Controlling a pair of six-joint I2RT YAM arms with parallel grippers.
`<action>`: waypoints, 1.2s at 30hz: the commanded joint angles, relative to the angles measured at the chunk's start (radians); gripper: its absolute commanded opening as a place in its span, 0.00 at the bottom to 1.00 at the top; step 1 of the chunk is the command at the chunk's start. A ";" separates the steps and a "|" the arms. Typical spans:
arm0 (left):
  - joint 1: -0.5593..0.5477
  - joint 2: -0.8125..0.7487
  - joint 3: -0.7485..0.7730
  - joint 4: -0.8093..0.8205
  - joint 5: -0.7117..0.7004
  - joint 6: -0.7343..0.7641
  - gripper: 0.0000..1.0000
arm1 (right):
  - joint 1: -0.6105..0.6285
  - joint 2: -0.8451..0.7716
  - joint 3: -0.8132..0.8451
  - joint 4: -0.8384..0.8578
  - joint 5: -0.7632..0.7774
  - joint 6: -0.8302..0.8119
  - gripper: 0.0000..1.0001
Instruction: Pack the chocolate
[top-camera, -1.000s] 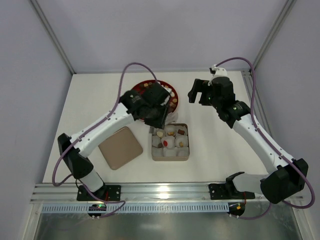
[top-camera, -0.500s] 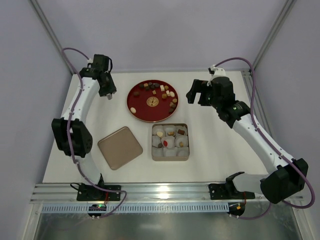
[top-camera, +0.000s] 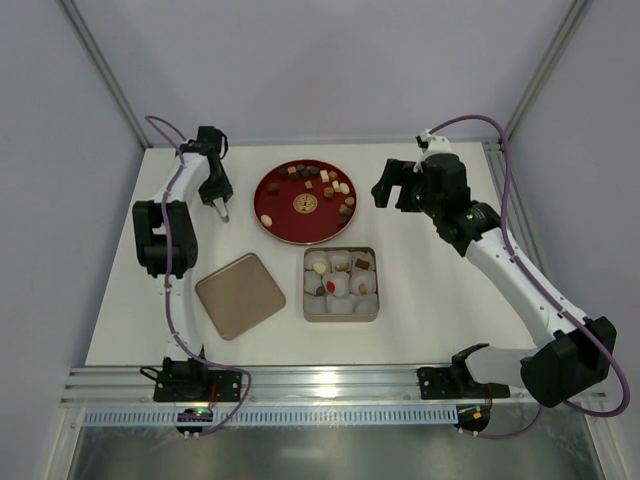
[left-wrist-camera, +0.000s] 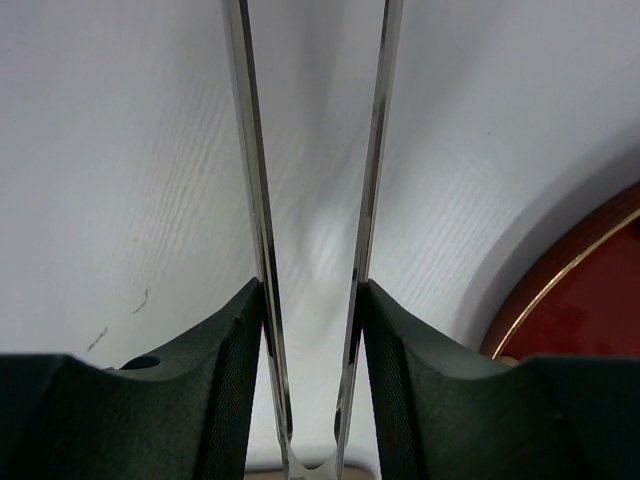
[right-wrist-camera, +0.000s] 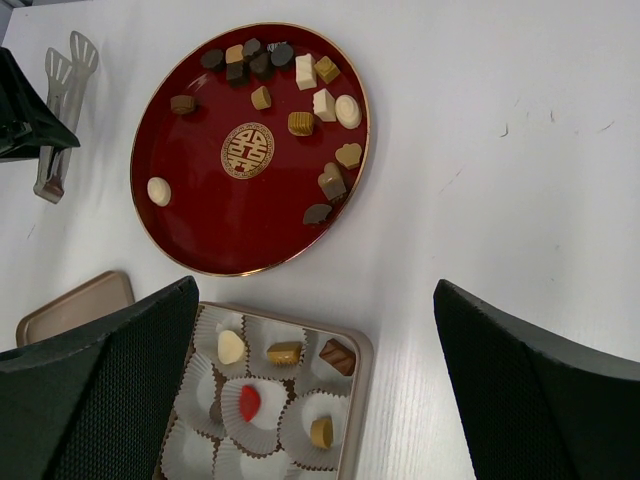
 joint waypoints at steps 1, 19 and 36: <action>0.036 0.026 0.083 0.007 -0.001 0.024 0.43 | -0.005 -0.007 0.013 0.033 -0.008 0.006 1.00; 0.045 0.103 0.092 -0.011 -0.009 0.057 0.64 | -0.005 0.002 0.008 0.037 -0.015 0.005 1.00; 0.045 0.029 0.132 -0.030 -0.015 0.072 0.78 | -0.005 -0.002 0.014 0.036 -0.021 0.002 1.00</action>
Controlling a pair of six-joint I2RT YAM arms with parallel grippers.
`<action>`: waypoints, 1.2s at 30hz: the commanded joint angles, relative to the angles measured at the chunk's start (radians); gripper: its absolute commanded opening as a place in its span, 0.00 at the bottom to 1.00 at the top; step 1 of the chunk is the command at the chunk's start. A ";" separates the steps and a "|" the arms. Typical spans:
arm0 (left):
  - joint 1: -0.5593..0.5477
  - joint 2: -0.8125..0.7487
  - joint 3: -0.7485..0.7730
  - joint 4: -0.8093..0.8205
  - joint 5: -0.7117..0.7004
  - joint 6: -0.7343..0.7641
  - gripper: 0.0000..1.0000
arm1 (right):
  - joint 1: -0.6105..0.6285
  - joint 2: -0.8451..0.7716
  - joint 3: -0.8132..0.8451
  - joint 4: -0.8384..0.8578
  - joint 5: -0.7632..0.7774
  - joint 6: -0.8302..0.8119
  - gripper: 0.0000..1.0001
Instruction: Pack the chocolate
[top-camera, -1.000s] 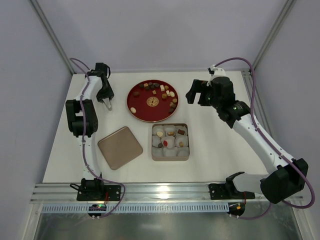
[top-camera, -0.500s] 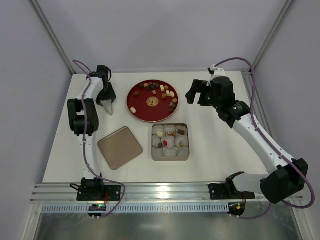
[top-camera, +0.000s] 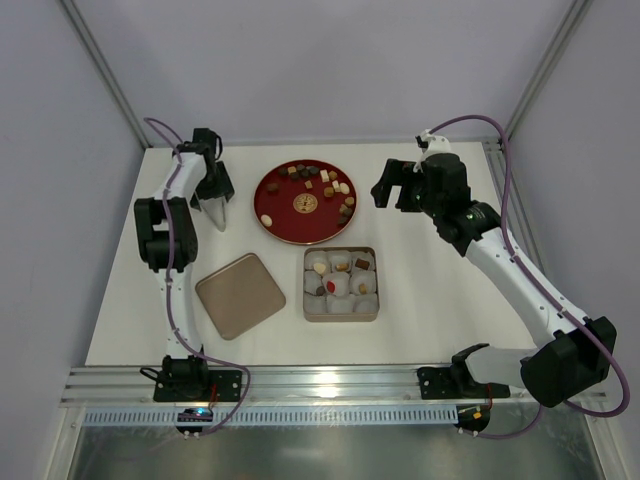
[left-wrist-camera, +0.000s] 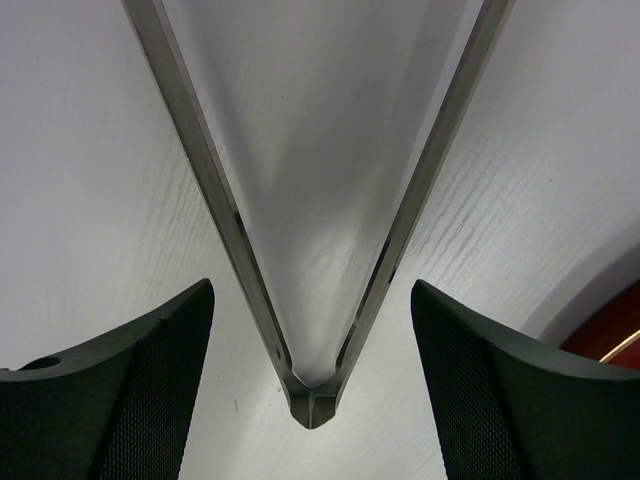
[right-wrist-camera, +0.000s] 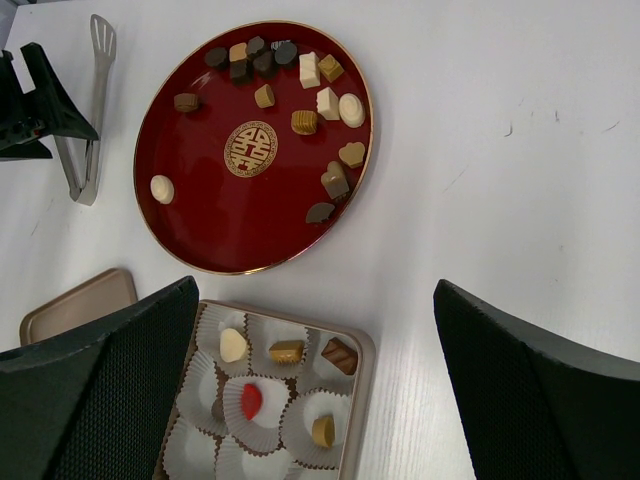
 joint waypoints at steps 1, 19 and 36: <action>0.001 -0.083 0.061 -0.010 -0.014 0.016 0.78 | -0.003 -0.004 0.013 0.036 -0.008 0.002 1.00; -0.064 -0.436 -0.213 0.010 -0.071 -0.128 0.67 | -0.003 -0.023 0.008 0.037 -0.016 0.006 1.00; -0.415 -0.809 -0.836 0.190 -0.211 -0.453 0.55 | -0.003 -0.015 0.002 0.047 -0.025 0.017 1.00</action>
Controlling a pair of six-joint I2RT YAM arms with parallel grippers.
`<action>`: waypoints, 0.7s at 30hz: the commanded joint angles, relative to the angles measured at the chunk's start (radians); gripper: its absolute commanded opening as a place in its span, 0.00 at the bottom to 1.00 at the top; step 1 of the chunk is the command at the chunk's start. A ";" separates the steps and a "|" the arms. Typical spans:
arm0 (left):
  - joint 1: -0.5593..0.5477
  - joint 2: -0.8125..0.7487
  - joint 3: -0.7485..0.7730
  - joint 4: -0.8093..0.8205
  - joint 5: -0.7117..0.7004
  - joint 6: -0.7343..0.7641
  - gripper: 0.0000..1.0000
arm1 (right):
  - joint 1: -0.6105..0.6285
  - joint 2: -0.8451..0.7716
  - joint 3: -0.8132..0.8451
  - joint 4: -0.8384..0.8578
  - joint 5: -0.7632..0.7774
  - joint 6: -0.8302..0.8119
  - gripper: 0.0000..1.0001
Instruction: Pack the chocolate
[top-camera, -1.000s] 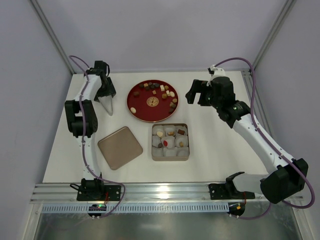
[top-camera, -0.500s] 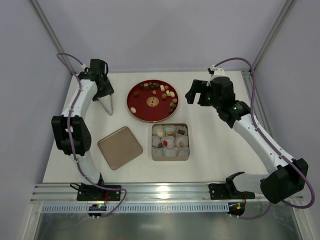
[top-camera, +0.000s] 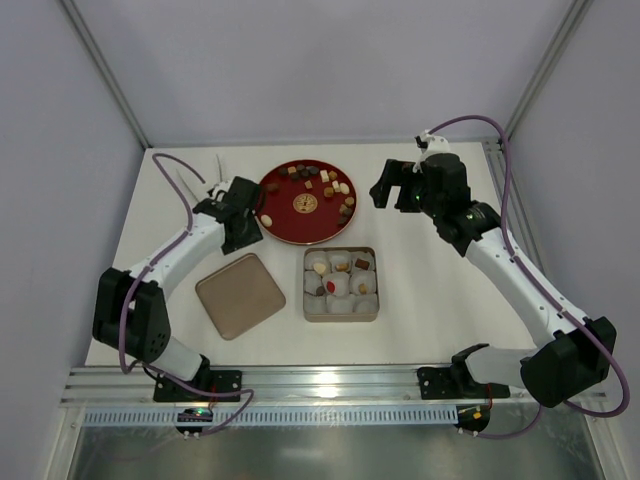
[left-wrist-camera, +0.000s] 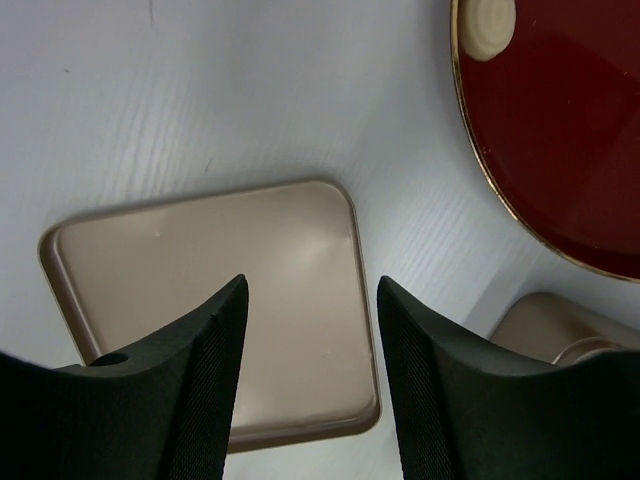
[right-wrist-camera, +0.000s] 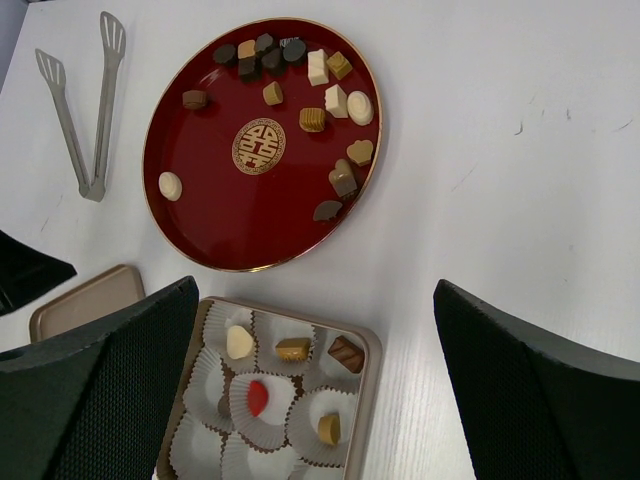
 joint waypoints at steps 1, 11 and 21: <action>-0.061 -0.029 -0.050 0.067 -0.062 -0.119 0.54 | -0.003 -0.013 0.003 0.046 -0.006 0.011 1.00; -0.196 0.065 -0.101 0.119 -0.066 -0.219 0.52 | -0.003 -0.008 0.003 0.046 -0.006 0.014 1.00; -0.214 0.149 -0.096 0.147 -0.075 -0.228 0.48 | -0.003 -0.015 -0.001 0.044 -0.008 0.014 1.00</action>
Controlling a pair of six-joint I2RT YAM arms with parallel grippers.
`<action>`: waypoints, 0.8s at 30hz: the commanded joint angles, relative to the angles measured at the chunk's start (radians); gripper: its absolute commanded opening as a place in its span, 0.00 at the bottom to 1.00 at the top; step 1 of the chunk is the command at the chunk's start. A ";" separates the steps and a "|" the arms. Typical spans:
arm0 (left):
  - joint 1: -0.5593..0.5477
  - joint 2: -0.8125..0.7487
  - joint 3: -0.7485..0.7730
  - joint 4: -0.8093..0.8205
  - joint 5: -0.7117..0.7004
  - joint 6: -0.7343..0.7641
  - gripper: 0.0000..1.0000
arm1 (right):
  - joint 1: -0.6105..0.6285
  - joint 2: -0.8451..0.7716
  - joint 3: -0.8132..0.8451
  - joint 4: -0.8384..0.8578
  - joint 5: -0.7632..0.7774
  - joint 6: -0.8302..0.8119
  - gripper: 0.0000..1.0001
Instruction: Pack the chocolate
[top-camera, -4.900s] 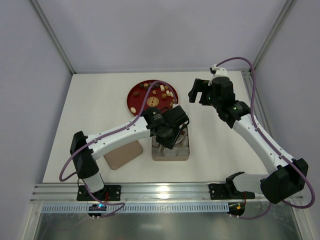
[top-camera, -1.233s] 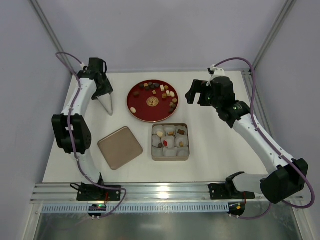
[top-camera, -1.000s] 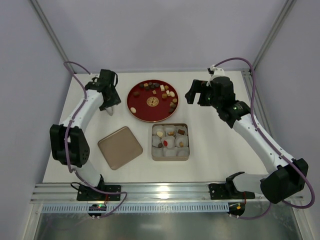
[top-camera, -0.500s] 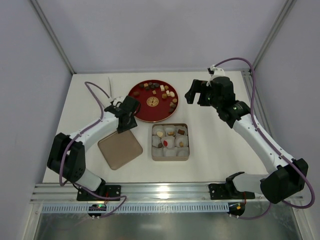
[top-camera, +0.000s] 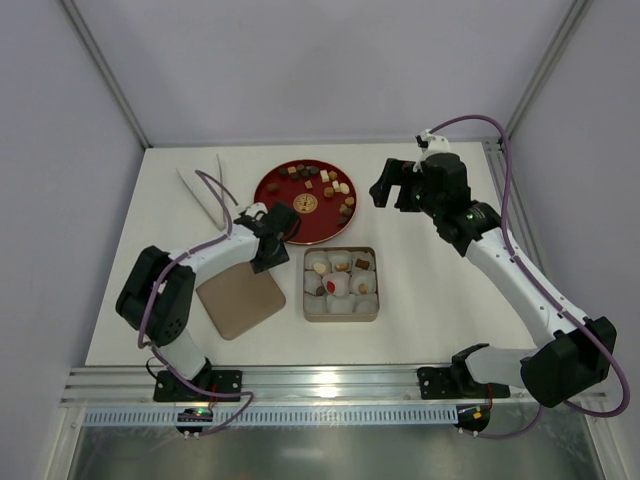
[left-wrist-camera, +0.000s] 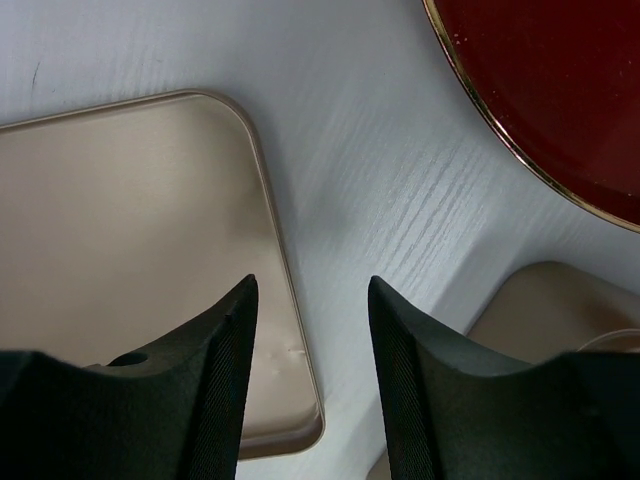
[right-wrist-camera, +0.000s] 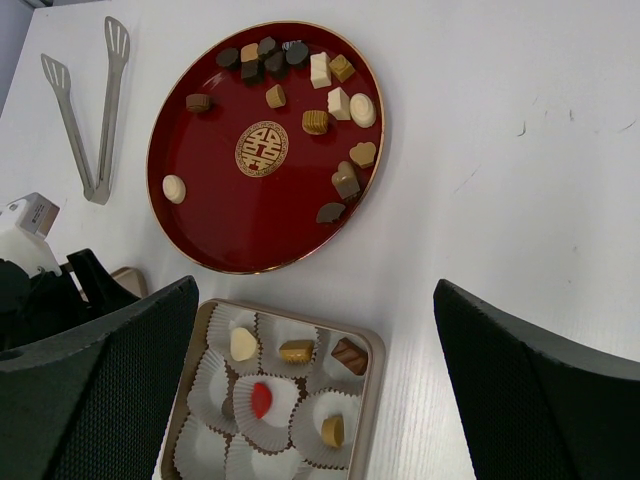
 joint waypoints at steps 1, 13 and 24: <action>-0.003 0.023 0.017 0.044 -0.046 -0.021 0.47 | -0.004 -0.016 -0.003 0.036 -0.007 0.003 1.00; -0.012 0.076 -0.031 0.068 -0.043 -0.030 0.38 | -0.001 -0.018 -0.004 0.036 -0.005 0.003 1.00; -0.012 0.074 -0.071 0.088 -0.026 -0.003 0.24 | -0.003 -0.018 0.002 0.035 -0.007 0.005 1.00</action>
